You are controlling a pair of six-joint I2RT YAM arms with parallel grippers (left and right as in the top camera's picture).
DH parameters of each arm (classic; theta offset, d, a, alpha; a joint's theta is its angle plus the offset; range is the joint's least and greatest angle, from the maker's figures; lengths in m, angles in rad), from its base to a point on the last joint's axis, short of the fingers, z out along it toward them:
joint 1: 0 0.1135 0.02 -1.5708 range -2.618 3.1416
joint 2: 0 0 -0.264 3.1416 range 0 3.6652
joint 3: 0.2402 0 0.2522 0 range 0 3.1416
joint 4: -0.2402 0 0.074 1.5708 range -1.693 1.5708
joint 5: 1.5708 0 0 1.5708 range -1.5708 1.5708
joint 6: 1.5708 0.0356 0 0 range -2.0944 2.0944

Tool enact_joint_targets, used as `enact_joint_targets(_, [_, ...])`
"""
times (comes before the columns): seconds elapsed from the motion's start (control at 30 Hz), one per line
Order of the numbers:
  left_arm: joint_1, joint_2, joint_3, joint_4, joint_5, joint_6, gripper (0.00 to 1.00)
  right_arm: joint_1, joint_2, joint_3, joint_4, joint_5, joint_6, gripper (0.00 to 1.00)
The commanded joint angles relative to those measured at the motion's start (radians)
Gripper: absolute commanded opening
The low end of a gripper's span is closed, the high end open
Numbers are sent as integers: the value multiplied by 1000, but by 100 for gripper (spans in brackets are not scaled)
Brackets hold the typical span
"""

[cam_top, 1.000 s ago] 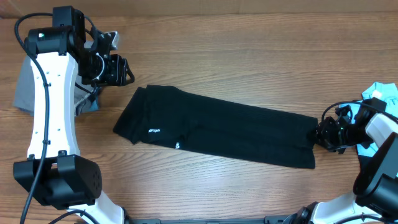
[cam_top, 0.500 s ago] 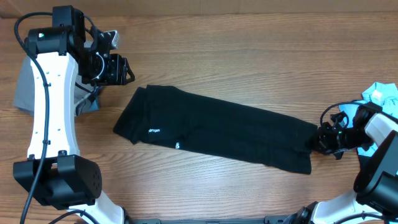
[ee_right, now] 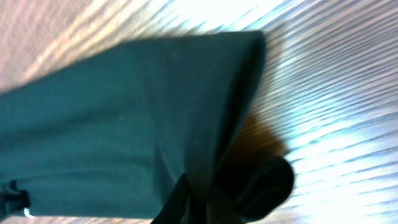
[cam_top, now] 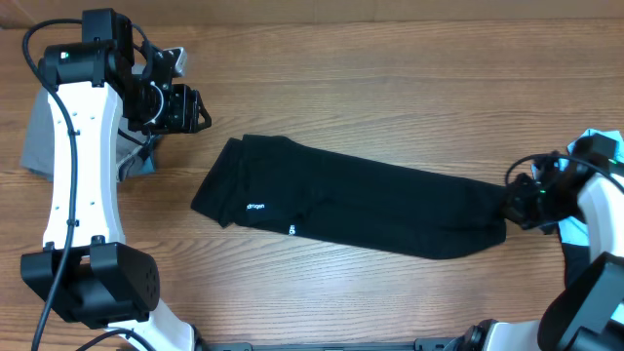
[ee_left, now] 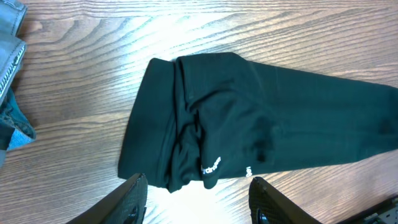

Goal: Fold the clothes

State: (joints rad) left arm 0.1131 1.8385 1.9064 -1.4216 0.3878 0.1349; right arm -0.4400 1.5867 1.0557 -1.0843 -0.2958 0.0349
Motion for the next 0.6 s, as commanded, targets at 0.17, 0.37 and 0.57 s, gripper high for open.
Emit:
enact_joint_targets(0.17, [-2, -13, 18, 1, 6, 19, 56, 301, -12, 19, -19, 132, 264, 4])
enact_joint_targets(0.37, [-2, -13, 18, 2, 6, 19, 56, 472, -12, 19, -13, 142, 394, 4])
enact_joint_targets(0.57, [-2, -13, 18, 1, 6, 18, 57, 606, -12, 19, 57, 142, 527, 4])
